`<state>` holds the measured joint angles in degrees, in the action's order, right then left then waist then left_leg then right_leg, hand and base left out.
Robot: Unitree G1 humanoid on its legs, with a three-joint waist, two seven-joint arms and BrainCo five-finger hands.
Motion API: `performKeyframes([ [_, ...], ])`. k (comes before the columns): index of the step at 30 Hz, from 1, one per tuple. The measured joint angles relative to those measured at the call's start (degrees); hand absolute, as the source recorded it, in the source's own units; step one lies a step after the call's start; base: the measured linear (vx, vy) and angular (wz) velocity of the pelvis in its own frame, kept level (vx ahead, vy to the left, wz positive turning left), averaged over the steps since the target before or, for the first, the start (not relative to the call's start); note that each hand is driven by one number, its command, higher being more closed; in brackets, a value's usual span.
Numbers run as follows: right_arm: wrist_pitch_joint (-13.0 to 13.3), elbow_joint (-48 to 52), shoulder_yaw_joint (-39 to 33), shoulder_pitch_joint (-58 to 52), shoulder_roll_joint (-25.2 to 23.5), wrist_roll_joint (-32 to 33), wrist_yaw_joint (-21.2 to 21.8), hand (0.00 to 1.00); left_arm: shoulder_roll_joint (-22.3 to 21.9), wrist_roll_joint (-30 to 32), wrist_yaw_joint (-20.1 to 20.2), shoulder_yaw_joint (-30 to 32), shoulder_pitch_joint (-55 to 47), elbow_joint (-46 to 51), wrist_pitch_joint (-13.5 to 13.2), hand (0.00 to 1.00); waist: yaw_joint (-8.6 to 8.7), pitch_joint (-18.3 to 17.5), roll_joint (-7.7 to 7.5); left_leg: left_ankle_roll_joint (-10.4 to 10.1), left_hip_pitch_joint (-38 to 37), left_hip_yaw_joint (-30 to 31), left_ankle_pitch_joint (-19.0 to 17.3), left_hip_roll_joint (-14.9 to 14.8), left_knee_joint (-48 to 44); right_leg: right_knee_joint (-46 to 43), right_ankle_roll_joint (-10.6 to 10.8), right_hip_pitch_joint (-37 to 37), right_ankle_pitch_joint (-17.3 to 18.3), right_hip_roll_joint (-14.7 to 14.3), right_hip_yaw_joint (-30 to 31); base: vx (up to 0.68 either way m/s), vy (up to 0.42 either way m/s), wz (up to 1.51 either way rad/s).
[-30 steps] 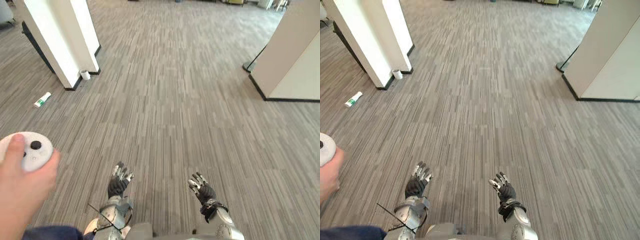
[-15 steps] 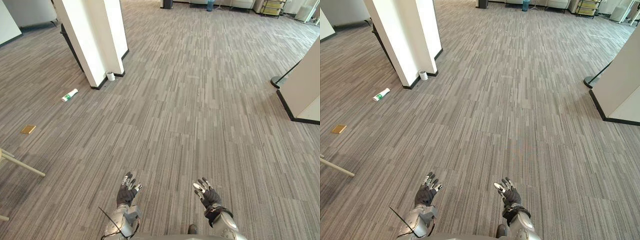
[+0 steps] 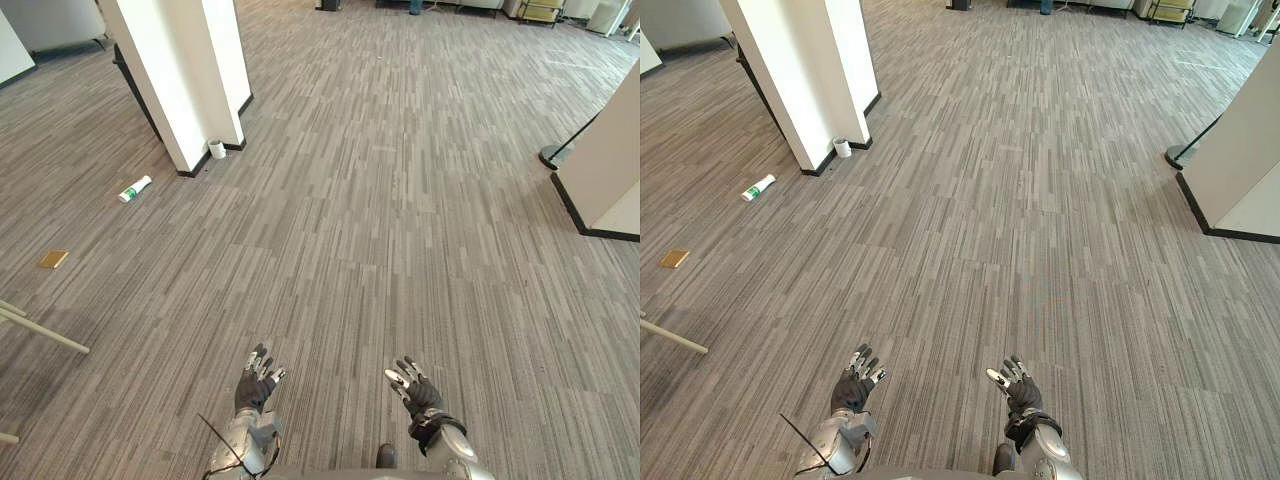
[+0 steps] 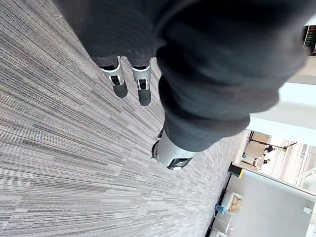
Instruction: Organize washtable
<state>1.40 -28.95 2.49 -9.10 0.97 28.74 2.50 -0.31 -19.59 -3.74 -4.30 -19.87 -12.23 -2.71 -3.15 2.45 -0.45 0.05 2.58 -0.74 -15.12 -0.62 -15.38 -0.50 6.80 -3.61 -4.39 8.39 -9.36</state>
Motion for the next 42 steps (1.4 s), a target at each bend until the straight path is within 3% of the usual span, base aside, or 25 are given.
performKeyframes([
  [5, -0.1, 0.24, -0.54, -0.73, -0.96, -0.08, 0.17, 0.0, 1.98, 0.03, 0.1, -1.21, 0.69, -1.54, 1.19, 0.0, 1.24, 2.96, 1.03, 3.16, -5.31, -0.57, -4.21, 0.31, -1.26, -35.92, -2.7, -14.33, 11.1, 3.59, 0.56, 0.1, 0.136, 0.14],
  [7, -0.09, 1.36, -0.3, -1.55, -1.84, -0.01, 0.21, 0.0, 3.78, 0.02, 0.11, -1.45, 0.71, -1.54, 1.26, 0.0, 2.69, 3.01, 0.22, 3.14, -6.61, 0.12, -5.47, -0.4, -0.46, -33.04, -2.47, -16.51, 12.85, 2.04, -0.24, 0.3, 0.01, 0.11],
  [10, -0.06, 1.45, -1.32, -1.74, -1.86, 0.49, 0.12, 0.0, 4.17, 0.03, 0.5, -2.2, 1.03, -1.56, 1.35, 0.0, 3.66, 3.15, 0.69, 2.13, -8.87, 0.47, -7.9, -3.36, 0.88, -19.11, -3.59, -19.55, 9.83, -3.35, -3.85, 0.46, -0.026, -0.09],
  [12, -0.07, 1.42, -2.25, -1.94, -1.75, 0.8, -0.04, 0.0, 4.13, 0.08, 1.1, -2.9, 2.79, -2.02, 2.15, 0.0, 4.26, 3.28, 0.53, -0.35, -13.83, 0.36, -7.78, -4.83, 5.68, -8.28, -3.94, -20.73, 3.21, -4.74, -10.56, 0.65, -0.054, 0.08],
  [14, -0.1, 1.4, -2.22, -1.89, -1.5, 0.9, -0.05, 0.0, 3.8, 0.14, 1.16, -3.0, 4.94, -2.24, 2.36, 0.0, 4.66, 3.21, 0.52, -3.08, -17.81, -1.16, -8.88, -6.07, 7.15, -7.26, -8.82, -22.61, -0.52, -5.13, -16.3, 0.68, -0.086, 0.16],
  [15, -0.16, 1.17, -2.0, -1.5, -1.03, 0.86, 0.04, 0.0, 3.1, 0.15, 1.2, -2.94, 6.05, -3.57, 2.33, 0.0, 4.89, 2.6, 2.39, -6.04, -19.18, -1.91, -9.98, -8.65, 6.08, -9.66, -14.42, -22.46, -7.8, -6.66, -16.87, 0.82, -0.09, -0.16],
  [16, -0.42, 0.64, -2.1, -0.15, -0.91, 0.86, -0.02, 0.0, 2.48, 0.16, 1.17, -2.78, 7.02, -4.32, 2.51, 0.0, 4.24, 2.8, 5.1, -9.68, -18.45, -3.25, -8.7, -11.49, 3.57, -12.54, -15.23, -22.75, -4.9, -8.54, -17.54, 0.96, -0.139, -0.13],
  [17, -0.44, 0.79, -2.41, 1.16, -0.85, 0.86, 0.02, 0.0, 1.9, 0.16, 1.26, -2.93, 8.86, -4.36, 2.58, 0.0, 4.67, 3.45, 5.5, -13.51, -15.87, -4.02, -2.86, -11.38, -1.87, -16.57, -15.19, -23.11, -1.36, -7.31, -17.8, 0.94, -0.185, 0.05],
  [18, -0.36, 1.12, -2.06, 1.54, 0.27, 0.85, 0.12, 0.0, 0.13, 0.16, 1.28, -2.67, 9.93, -4.43, 2.51, 0.0, 5.64, 4.64, 5.31, -10.24, -13.79, -4.27, 6.38, -10.33, -9.38, -23.73, -16.7, -22.95, 3.05, -4.94, -20.42, 0.76, -0.23, 0.18],
  [19, -0.31, 1.08, -1.69, 1.67, 0.85, 0.85, 0.16, 0.0, -0.5, 0.09, 1.26, -1.97, 9.34, -4.58, 2.32, 0.0, 5.17, 4.42, 6.47, -8.48, -12.94, -4.61, 11.2, -11.01, -14.36, -23.24, -14.48, -21.49, 4.43, -5.97, -20.32, 0.69, -0.298, -0.02],
  [20, -0.06, 1.5, -0.01, 0.83, 0.59, 0.97, 0.0, 0.0, -0.3, -0.03, 1.22, -1.28, 7.02, -3.58, 2.14, 0.0, 4.78, 3.9, 5.96, -7.63, -9.34, -5.62, 15.95, -13.26, -27.0, -13.14, -16.97, -14.72, 4.57, -9.69, -19.42, 0.59, -0.298, -0.73],
  [21, 0.01, 1.01, 0.31, 1.63, 1.67, 1.17, -0.12, 0.0, -0.88, -0.11, 1.27, -1.12, 6.9, -4.1, 2.25, 0.0, 3.56, 3.86, 9.23, -6.57, -3.96, -5.86, 12.79, -17.66, -40.66, -11.08, -17.07, -10.83, 5.45, -14.39, -17.07, 0.57, -0.232, -0.86],
  [22, 0.06, 1.04, 0.32, 2.45, 1.84, 1.28, -0.09, 0.0, -0.61, -0.07, 1.26, -0.63, 7.09, -4.27, 2.39, 0.0, 3.17, 4.31, 9.6, -5.21, -1.19, -5.55, 11.37, -18.9, -45.63, -10.32, -17.12, -9.07, 6.06, -15.61, -16.32, 0.59, -0.131, -0.92],
  [23, 0.21, 1.04, 0.41, 3.69, 1.46, 2.2, -0.11, 0.0, -0.14, -0.06, 1.25, 0.76, 7.51, -4.23, 2.55, 0.0, 2.65, 5.77, 8.66, -1.53, 4.11, -5.75, 8.79, -20.45, -52.22, -8.68, -17.26, -4.93, 7.1, -16.74, -14.5, 0.61, -0.086, -0.5],
  [25, 0.28, 1.06, 0.59, 4.6, 0.66, 2.71, -0.45, 0.0, -0.09, -0.08, 1.15, 3.35, 6.94, -4.13, 2.47, 0.0, 1.55, 8.07, 5.47, 0.96, 10.64, -6.37, 5.13, -19.75, -54.93, -5.19, -16.91, 2.49, 8.17, -17.01, -10.81, 0.69, -0.092, -0.56],
  [27, 0.51, 1.07, 0.34, 5.32, 1.31, 2.75, -0.86, 0.0, -0.27, -0.13, 0.99, 5.02, 4.85, -4.03, 2.46, 0.0, 0.07, 9.14, 3.86, -0.61, 16.01, -5.83, 1.74, -16.4, -48.6, -2.8, -15.63, 8.45, 9.92, -16.21, -7.06, 0.53, 0.044, -0.77],
  [29, 0.59, 1.0, 0.3, 6.02, 2.62, 2.77, -1.03, 0.0, -0.57, -0.08, 0.97, 6.23, 1.47, -3.79, 2.47, 0.0, -1.06, 9.57, 3.44, -1.56, 20.53, -4.02, 1.98, -9.63, -27.72, -1.69, -13.75, 12.94, 13.42, -13.9, -2.3, 0.49, 0.197, -0.88],
  [31, 0.66, 0.67, 0.18, 6.01, 3.25, 2.74, -1.02, 0.0, -1.85, -0.06, 0.86, 8.12, -0.5, -2.83, 2.42, 0.0, -1.63, 9.34, 3.5, -6.05, 20.67, -1.71, 6.5, -6.15, -6.2, -1.11, -11.48, 15.17, 15.71, -12.41, 0.63, 0.49, 0.279, -0.87],
  [32, 0.71, -0.36, -0.11, 6.0, 3.54, 2.7, -1.09, 0.0, -2.59, -0.03, 0.52, 9.08, -1.57, -1.82, 2.29, 0.0, -2.65, 8.81, 4.51, -6.34, 20.82, -1.41, 12.78, -5.98, -0.27, -0.38, -9.43, 17.24, 16.91, -12.18, 2.86, 0.53, 0.32, -1.02],
  [33, 0.71, -1.2, -0.34, 6.01, 3.52, 2.69, -1.11, 0.0, -2.57, -0.02, 0.17, 9.56, -1.89, -1.63, 2.19, 0.0, -3.34, 8.43, 4.29, -5.05, 20.45, -1.63, 16.41, -5.38, -1.3, -0.23, -8.43, 18.33, 17.55, -11.52, 4.09, 0.61, 0.33, -0.97],
  [34, 0.62, -1.69, -1.07, 5.64, 2.35, 2.63, -1.12, 0.0, -2.69, 0.0, -0.14, 10.34, -1.73, -1.62, 2.18, 0.0, -3.91, 7.15, 2.83, -0.9, 21.04, -1.87, 18.34, -3.8, -4.3, -1.26, -6.33, 18.46, 19.24, -8.88, 5.56, 0.67, 0.314, -0.62],
  [36, 0.5, -1.69, -1.87, 5.7, 1.25, 2.47, -0.99, 0.0, -2.84, -0.01, -0.24, 11.99, -0.81, -1.06, 2.01, 0.0, -3.81, 7.11, 0.85, 1.72, 21.64, -4.64, 12.82, -2.96, -10.87, -7.46, -4.44, 17.34, 20.21, -5.96, 6.86, 0.68, 0.295, -0.45],
  [38, 0.6, -1.85, -2.78, 5.84, 0.15, 2.12, -1.0, 0.0, -2.64, 0.01, -0.37, 12.36, -1.08, -1.15, 1.97, 0.0, -3.74, 7.52, -0.02, 3.18, 15.26, -7.08, 6.51, -2.42, -13.12, -31.19, -3.14, 10.53, 17.49, -3.85, 8.0, 0.65, 0.324, -0.46],
  [40, 0.93, -2.39, -2.9, 5.28, -0.92, 2.22, -0.99, 0.0, -1.58, -0.09, -0.53, 12.08, -0.91, -1.14, 1.95, 0.0, -2.42, 7.68, -0.26, 4.01, 8.27, -7.37, 2.81, -1.84, -11.62, -50.56, -4.39, 4.39, 11.74, -1.35, 6.61, 0.5, 0.253, -0.11],
  [42, 1.04, -2.38, -1.67, 4.06, -1.71, 2.13, -0.76, 0.0, 0.19, -0.12, -0.47, 11.23, -0.27, -1.1, 1.56, 0.0, -1.48, 7.78, -0.03, 5.0, -0.19, -6.93, -0.67, -1.19, -8.1, -62.35, -6.68, -2.09, 13.9, 1.58, 1.09, 0.56, 0.191, 0.14],
])
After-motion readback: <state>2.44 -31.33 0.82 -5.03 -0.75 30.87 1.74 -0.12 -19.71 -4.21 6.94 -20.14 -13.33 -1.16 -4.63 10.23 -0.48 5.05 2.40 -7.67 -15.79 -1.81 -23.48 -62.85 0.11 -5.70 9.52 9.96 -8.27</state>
